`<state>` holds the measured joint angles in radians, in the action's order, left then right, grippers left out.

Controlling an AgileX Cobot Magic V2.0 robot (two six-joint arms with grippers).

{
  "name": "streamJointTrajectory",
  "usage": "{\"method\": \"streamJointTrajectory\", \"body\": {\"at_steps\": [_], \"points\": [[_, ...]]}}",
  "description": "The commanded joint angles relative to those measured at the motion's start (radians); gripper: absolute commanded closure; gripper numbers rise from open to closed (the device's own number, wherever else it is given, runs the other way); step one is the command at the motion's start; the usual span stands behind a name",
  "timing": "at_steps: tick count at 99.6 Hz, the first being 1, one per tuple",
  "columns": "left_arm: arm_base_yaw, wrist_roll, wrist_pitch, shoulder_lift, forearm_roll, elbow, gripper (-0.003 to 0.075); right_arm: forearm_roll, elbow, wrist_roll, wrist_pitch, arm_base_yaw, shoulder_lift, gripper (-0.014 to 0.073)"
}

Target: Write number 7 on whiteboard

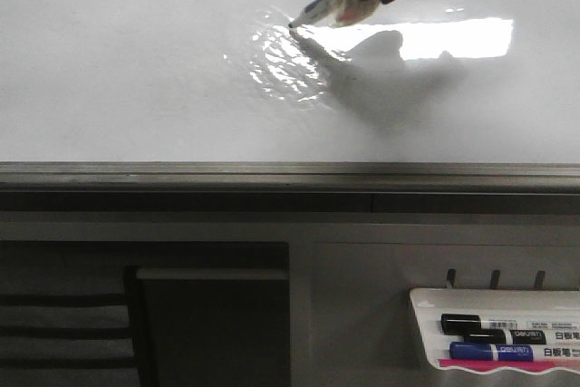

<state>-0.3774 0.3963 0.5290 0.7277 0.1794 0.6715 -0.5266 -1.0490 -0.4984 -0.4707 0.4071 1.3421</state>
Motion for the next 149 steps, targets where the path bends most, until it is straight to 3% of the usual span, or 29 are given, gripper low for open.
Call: {"method": "streamJointTrajectory", "body": {"at_steps": [1, 17, 42, 62, 77, 95, 120, 138, 149], "points": [[0.002, -0.012, -0.076, 0.013, 0.018, 0.026, 0.0406, -0.018, -0.026, -0.007, 0.067, -0.002, -0.005, 0.0638], [0.002, -0.012, -0.076, 0.032, 0.018, 0.026, 0.0406, -0.016, -0.026, -0.007, 0.054, -0.037, -0.003, 0.0638], [0.002, -0.012, -0.076, 0.030, 0.018, 0.026, 0.0406, -0.016, -0.019, -0.007, -0.067, -0.198, -0.061, 0.0638], [0.002, -0.012, -0.076, 0.030, 0.018, 0.026, 0.0406, -0.016, -0.019, -0.007, -0.071, -0.209, -0.061, 0.0638], [0.002, -0.012, -0.081, 0.030, 0.018, 0.026, 0.0406, -0.016, 0.004, -0.007, -0.120, -0.171, -0.055, 0.0638], [0.002, -0.012, -0.085, 0.030, 0.018, 0.026, 0.0406, -0.016, 0.092, -0.007, -0.078, -0.088, -0.047, 0.0638], [-0.002, -0.002, -0.100, 0.033, 0.018, 0.026, 0.0406, -0.028, 0.085, -0.007, -0.081, -0.076, -0.062, 0.0638], [-0.067, 0.086, 0.017, 0.070, 0.018, 0.127, 0.0407, -0.031, 0.061, -0.020, -0.111, -0.030, -0.145, 0.0638], [-0.148, 0.131, 0.108, 0.150, 0.018, 0.214, 0.0406, -0.031, 0.061, -0.163, -0.148, 0.010, -0.195, 0.0638]]}}
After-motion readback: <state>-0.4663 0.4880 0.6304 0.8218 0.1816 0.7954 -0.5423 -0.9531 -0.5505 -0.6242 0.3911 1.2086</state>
